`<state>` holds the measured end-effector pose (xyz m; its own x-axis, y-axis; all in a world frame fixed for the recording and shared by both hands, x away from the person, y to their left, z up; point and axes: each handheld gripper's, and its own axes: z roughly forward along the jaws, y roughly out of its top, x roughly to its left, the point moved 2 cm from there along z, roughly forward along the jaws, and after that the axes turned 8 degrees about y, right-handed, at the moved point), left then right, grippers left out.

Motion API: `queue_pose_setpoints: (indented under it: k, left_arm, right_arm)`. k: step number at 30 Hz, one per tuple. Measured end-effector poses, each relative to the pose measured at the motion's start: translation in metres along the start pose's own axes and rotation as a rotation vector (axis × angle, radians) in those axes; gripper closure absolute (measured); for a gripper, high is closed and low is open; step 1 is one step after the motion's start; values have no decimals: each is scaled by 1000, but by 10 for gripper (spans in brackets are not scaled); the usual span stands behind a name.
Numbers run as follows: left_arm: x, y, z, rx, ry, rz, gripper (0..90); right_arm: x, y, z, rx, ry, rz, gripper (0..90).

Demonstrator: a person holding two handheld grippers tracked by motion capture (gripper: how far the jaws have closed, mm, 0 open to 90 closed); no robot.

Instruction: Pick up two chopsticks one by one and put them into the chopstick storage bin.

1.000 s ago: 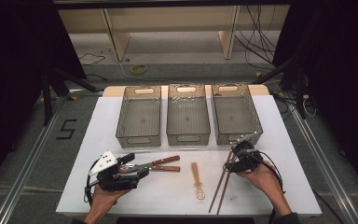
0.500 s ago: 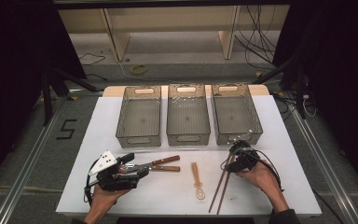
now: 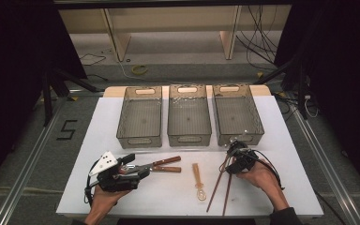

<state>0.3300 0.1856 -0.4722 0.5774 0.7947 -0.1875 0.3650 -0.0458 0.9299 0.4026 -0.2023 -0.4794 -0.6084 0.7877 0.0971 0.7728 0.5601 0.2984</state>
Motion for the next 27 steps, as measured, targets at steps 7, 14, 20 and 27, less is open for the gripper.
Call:
queue_pose_setpoints:
  k: [7,14,20,27]
  left_arm:
    - [0,0,0,0,0,0,157]
    - [0,0,-1,-1,0,0,157]
    - [0,0,0,0,-1,1,157]
    - [0,0,0,2,-1,2,157]
  right_arm:
    - [4,3,-1,35,9,-45,661]
    - [4,3,-1,59,19,-53,749]
    - [3,4,-1,60,23,-53,794]
    - [1,4,-2,65,27,-47,844]
